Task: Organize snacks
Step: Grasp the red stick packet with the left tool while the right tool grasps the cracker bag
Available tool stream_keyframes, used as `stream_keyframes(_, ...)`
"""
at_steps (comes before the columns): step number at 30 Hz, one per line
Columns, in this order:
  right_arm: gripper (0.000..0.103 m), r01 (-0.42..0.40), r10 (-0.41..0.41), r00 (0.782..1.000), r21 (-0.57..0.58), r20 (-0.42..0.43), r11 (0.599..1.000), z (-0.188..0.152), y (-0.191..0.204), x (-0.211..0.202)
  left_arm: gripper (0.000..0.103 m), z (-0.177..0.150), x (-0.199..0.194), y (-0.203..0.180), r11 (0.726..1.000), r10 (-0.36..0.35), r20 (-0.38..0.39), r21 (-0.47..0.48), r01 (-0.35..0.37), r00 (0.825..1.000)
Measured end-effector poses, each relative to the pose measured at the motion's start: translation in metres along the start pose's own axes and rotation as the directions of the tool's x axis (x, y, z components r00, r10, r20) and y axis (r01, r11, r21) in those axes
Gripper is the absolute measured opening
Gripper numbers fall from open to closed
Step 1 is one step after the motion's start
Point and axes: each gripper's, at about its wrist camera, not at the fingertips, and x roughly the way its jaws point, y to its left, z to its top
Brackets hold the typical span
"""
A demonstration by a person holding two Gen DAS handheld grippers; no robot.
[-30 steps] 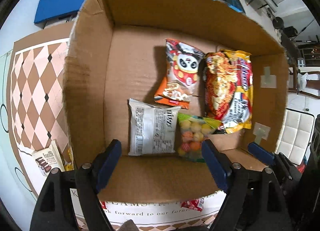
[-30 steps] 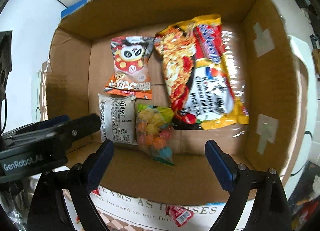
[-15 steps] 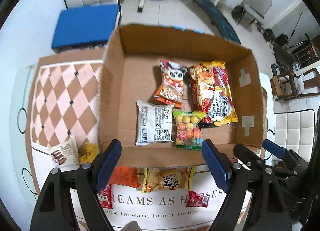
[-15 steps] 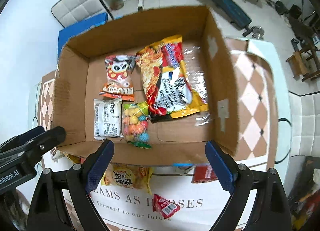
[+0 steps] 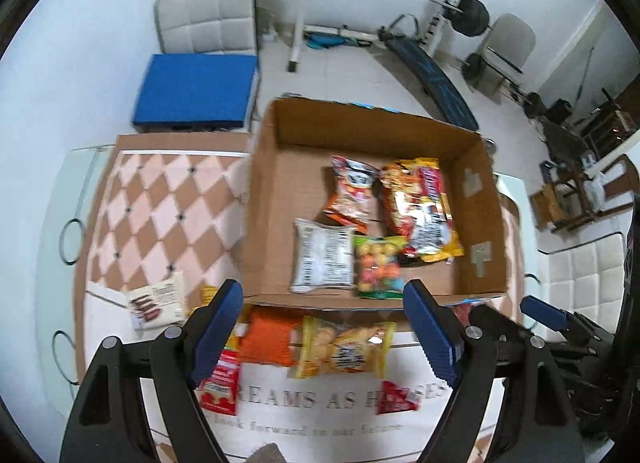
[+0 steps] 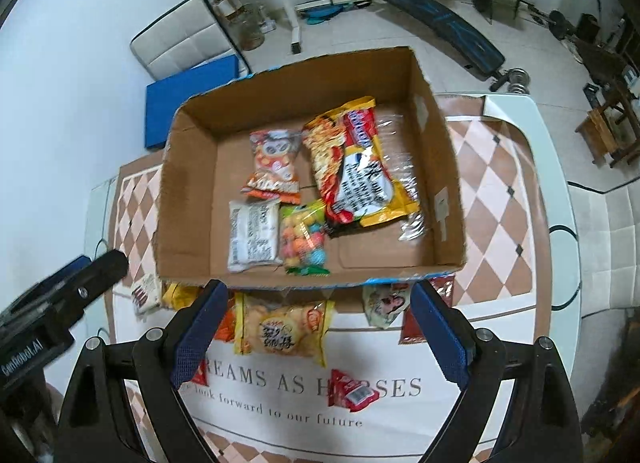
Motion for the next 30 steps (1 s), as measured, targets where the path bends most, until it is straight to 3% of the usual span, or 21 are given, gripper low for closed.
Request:
stream_keyframes(3,0.095,-0.076,0.069,0.995,-0.098,-0.076,0.992,-0.014,0.014,0.018,0.082,-0.022,-0.003,0.018,0.996,0.092,0.042,-0.024,-0.092,0.995)
stream_keyframes(5,0.095,-0.095,0.064,0.987,-0.216,-0.146,0.972,-0.029,0.031,0.036,0.082,-0.051,0.005,0.037,0.988,0.143,0.04,-0.067,-0.14,0.989)
stream_keyframes(9,0.095,-0.04,-0.078,0.967,-0.449,-0.241,0.893,-0.058,0.067,0.087,0.082,-0.095,0.038,0.071,0.974,0.176,-0.068,-0.132,-0.184,0.982)
stream_keyframes(14,0.095,-0.017,-0.24,0.919,-0.637,-0.314,0.771,-0.083,0.097,0.156,0.082,-0.143,0.08,0.111,0.953,0.152,-0.208,-0.228,-0.199,0.966)
stream_keyframes(17,0.095,0.037,-0.359,0.893,-0.751,-0.272,0.659,-0.097,0.109,0.187,0.082,-0.169,0.09,0.127,0.937,0.145,-0.246,-0.276,-0.213,0.958)
stream_keyframes(20,0.094,0.059,-0.429,0.868,-0.806,-0.249,0.589,-0.108,0.112,0.21,0.082,-0.187,0.099,0.138,0.924,0.132,-0.286,-0.31,-0.222,0.949)
stream_keyframes(24,0.084,0.098,-0.452,0.852,-0.768,-0.263,0.633,-0.109,0.103,0.222,0.082,-0.195,0.105,0.146,0.919,0.13,-0.299,-0.321,-0.228,0.945)
stream_keyframes(27,0.081,0.089,-0.402,0.833,-0.625,-0.38,0.775,-0.105,0.086,0.222,0.082,-0.191,0.112,0.151,0.919,0.121,-0.301,-0.325,-0.221,0.946)
stream_keyframes(29,0.081,0.017,-0.263,0.812,-0.429,-0.521,0.903,-0.104,0.07,0.222,0.082,-0.188,0.115,0.152,0.92,0.116,-0.304,-0.325,-0.218,0.945)
stream_keyframes(30,0.081,-0.008,-0.204,0.806,-0.355,-0.556,0.935,-0.103,0.064,0.221,0.082,-0.184,0.118,0.153,0.923,0.117,-0.306,-0.319,-0.217,0.945)
